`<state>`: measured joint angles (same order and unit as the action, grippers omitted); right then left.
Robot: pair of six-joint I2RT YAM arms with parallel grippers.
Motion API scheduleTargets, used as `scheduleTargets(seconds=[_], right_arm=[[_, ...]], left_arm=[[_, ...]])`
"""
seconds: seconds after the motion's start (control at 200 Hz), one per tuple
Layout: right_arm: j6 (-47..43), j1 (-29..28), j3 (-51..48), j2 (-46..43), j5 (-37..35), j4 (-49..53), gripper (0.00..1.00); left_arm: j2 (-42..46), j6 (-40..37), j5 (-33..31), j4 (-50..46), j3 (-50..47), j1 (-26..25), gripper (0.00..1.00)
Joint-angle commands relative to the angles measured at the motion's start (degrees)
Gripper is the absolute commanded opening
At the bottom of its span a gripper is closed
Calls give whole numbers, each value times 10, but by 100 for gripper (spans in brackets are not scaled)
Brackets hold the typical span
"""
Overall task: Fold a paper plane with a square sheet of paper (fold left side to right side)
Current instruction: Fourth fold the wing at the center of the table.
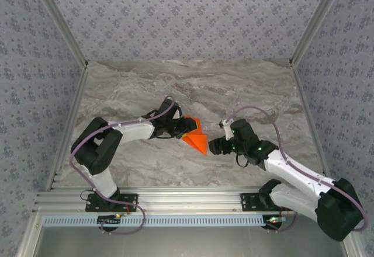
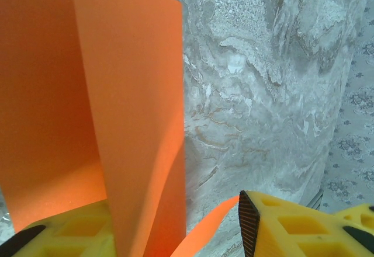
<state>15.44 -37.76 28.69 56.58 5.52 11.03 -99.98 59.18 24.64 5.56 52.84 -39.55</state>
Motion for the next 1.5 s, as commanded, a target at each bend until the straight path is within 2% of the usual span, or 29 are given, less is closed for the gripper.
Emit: scheduleTargets(seconds=[0.0,0.14,0.33,0.535,0.7,1.154,1.494], right_arm=[[13,-45,-11,-5,-73,-18,75],[9,-101,4,27,-98,-47,73],[-6,-156,42,141,-122,-93,68],[-36,-159,83,235,-125,-132,63],[-41,-157,92,275,-133,-140,59],[-29,-145,95,307,-162,-136,50],[-23,-137,92,314,-158,-130,43]], left_arm=[[-5,8,0,-13,17,-5,47],[-6,15,0,-12,19,-5,47],[-5,19,3,-12,26,-5,47],[-5,19,3,-24,34,-5,47],[-7,16,2,-41,47,-5,47],[-8,16,5,-50,59,-5,47],[-7,13,5,-55,62,-5,47]])
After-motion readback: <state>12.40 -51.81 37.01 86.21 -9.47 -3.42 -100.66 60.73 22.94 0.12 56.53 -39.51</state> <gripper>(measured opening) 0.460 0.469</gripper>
